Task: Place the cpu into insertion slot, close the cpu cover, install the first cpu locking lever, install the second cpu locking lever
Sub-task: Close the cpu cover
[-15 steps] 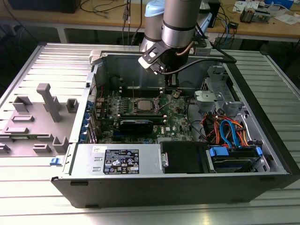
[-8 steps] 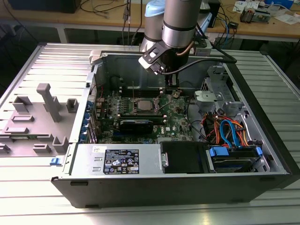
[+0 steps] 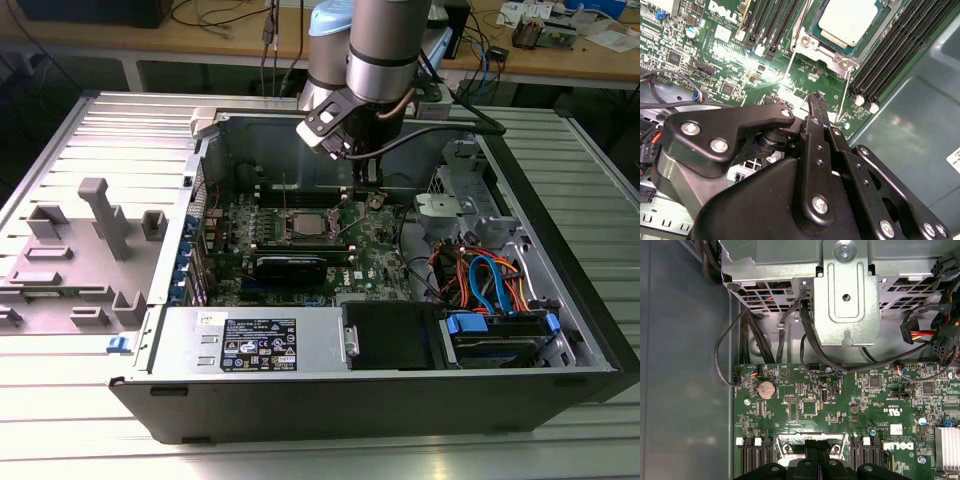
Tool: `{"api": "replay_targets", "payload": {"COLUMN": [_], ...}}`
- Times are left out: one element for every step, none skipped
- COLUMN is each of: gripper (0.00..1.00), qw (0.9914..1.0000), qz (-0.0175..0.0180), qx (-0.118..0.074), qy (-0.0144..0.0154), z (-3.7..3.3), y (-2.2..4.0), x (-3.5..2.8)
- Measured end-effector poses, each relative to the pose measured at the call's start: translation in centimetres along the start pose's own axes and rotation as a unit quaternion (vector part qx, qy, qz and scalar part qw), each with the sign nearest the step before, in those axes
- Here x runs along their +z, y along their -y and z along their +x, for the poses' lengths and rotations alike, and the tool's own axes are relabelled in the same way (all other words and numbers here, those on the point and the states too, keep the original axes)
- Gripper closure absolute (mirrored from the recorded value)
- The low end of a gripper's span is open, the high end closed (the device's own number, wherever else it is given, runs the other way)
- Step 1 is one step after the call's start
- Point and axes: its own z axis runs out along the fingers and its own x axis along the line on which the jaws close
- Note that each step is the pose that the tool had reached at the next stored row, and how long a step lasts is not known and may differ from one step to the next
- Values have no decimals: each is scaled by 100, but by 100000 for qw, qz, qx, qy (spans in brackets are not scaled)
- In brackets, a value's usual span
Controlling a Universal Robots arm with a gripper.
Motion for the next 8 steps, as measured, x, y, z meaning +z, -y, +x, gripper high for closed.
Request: {"api": "replay_targets", "payload": {"gripper": [89,89,89,89,89,89,89,89], "qw": [100000,100000,100000,100000,100000,100000,100000,100000], "qz": [10,8,9,3,5,15,17,17], "qx": [-8,-12,-12,-9,-12,-19,-13,-12], "qy": [5,7,16,44,115,167,184,188], "z": [0,0,0,1,2,3,3,4], "y": [-22,-46,-61,-107,-145,-195,-224,-240], "x": [1,2,4,9,12,14,17,19]}}
